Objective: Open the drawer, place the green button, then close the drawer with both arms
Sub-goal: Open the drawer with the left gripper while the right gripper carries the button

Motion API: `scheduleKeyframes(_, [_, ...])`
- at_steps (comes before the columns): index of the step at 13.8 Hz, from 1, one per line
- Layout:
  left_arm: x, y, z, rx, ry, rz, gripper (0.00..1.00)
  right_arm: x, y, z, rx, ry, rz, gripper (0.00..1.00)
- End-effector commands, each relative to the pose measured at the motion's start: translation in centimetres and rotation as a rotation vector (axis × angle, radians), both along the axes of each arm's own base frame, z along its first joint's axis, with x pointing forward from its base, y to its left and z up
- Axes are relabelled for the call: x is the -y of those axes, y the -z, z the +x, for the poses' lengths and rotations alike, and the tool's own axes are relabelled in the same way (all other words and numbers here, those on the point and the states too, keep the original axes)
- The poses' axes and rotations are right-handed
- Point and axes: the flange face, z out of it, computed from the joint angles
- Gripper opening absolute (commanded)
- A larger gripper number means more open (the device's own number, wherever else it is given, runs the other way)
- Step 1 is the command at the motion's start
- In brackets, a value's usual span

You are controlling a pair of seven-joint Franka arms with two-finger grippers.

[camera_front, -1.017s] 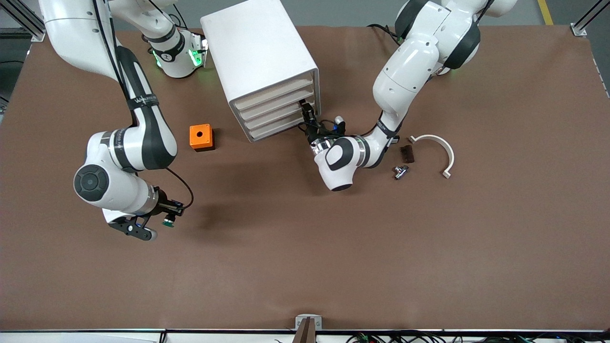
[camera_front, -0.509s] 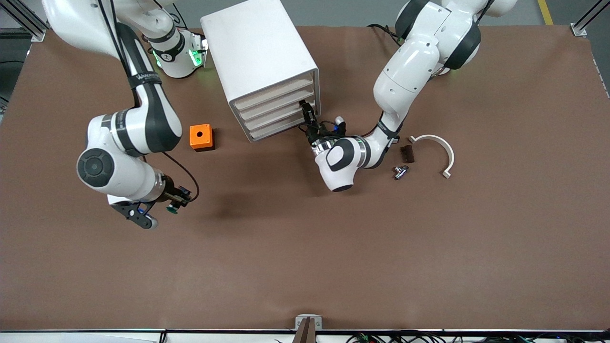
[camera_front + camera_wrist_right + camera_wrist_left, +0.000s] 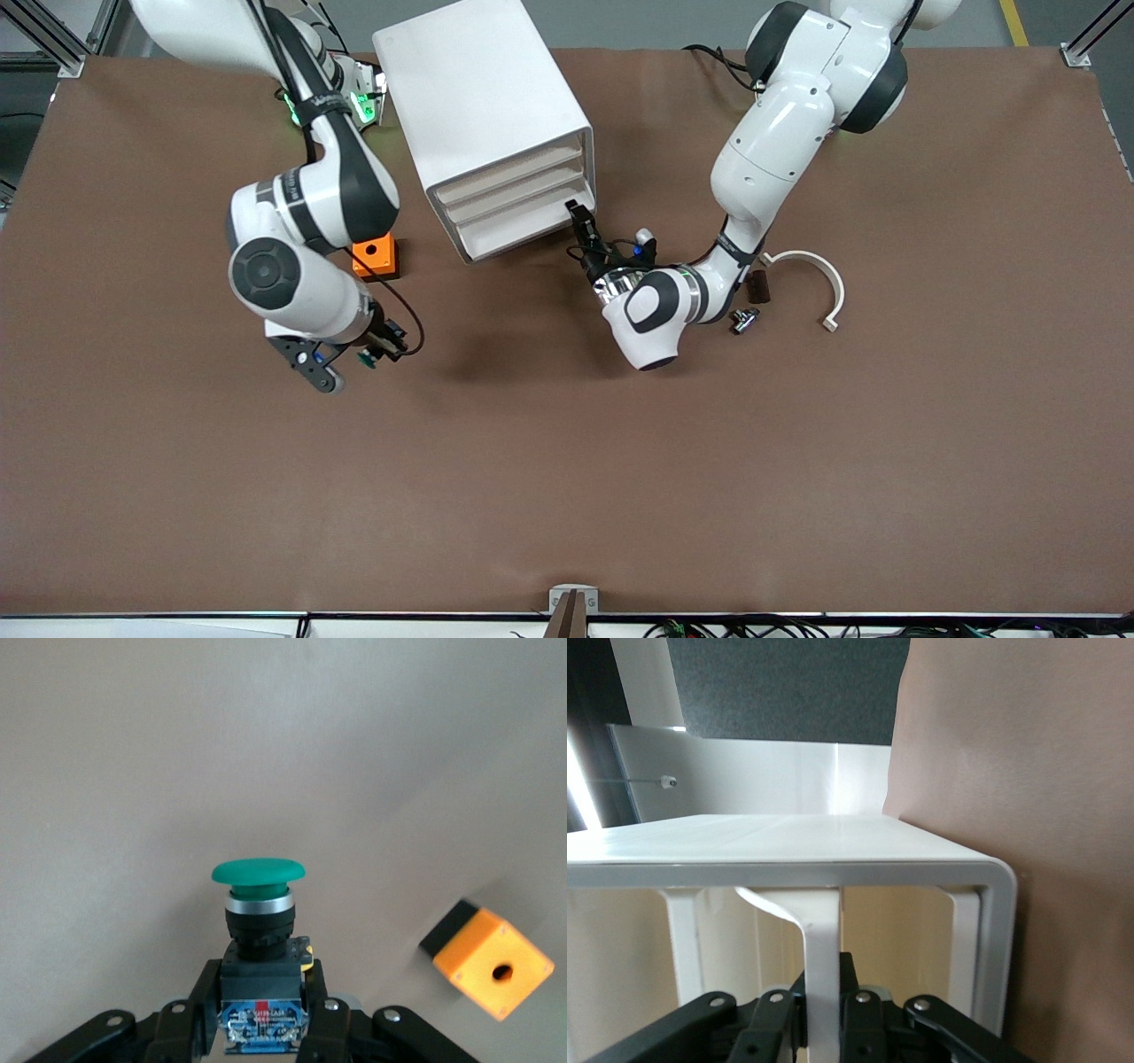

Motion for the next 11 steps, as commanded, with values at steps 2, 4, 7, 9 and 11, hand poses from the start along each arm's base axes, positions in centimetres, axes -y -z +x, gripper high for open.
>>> scheduleKeyframes(2, [-2.6, -0.6, 4.0, -0.038, -0.143, -0.03, 0.03, -4.2, 0.1, -4.1, -0.014, 0.077, -0.016, 0.0])
scheduleKeyframes(4, [-4.4, -0.7, 5.8, -0.04, -0.202, -0.041, 0.05, -7.4, 0.5, -6.4, 0.0, 0.12, -0.023, 0.0])
scheduleKeyframes(7, [-6.9, -0.7, 7.8, -0.033, -0.251, -0.046, 0.06, -11.9, 1.2, -9.4, 0.029, 0.179, -0.024, 0.0])
scheduleKeyframes(9, [-7.8, -0.7, 8.5, -0.032, -0.27, -0.046, 0.06, -14.5, 1.3, -11.0, 0.049, 0.207, -0.016, 0.0])
scheduleKeyframes(11, [-8.2, -0.9, 8.9, -0.029, -0.279, -0.05, 0.08, -16.6, 1.2, -12.4, 0.068, 0.231, -0.002, 0.0])
